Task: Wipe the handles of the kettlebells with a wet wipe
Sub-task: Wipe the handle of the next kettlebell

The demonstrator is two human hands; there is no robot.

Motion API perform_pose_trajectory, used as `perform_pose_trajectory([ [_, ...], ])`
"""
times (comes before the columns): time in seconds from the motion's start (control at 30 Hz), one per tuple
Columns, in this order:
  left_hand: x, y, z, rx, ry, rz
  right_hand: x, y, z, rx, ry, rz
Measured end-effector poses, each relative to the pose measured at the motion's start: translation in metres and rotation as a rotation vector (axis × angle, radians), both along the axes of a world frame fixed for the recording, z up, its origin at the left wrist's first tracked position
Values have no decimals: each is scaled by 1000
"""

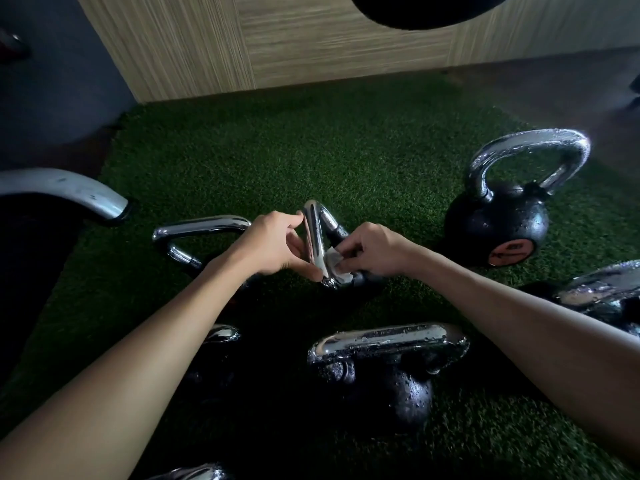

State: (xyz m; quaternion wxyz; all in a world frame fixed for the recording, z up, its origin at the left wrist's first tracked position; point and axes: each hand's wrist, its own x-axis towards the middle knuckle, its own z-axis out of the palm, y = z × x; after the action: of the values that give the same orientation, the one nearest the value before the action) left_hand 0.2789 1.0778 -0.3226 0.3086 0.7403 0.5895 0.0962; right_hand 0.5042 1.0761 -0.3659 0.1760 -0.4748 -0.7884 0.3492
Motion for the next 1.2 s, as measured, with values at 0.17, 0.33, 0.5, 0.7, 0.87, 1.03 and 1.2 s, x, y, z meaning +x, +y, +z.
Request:
perform_pose_trajectory([
  [0.17,4,-2,0,-2,-15,8,-13,18,0,97,61,-183],
  [0.33,5,-1,4,-25,-26,17,-17,20,-10,53,25,-147],
  [0.5,7,1,5,-21,-35,14,-20,30,-3,70,-7,-169],
  [0.7,8,1,9,-13,-24,-3,-32,50,-5,188,78,-394],
  [0.87,1,2,6,-39,-45,-5,-28,44,-7,191,36,-232],
  [1.03,-7,4,1,-50,-86,-21,-35,61,-8,287,39,-367],
  [1.2,-17,8,2,-52,-42,-41,-28,58,-19,268,32,-502],
])
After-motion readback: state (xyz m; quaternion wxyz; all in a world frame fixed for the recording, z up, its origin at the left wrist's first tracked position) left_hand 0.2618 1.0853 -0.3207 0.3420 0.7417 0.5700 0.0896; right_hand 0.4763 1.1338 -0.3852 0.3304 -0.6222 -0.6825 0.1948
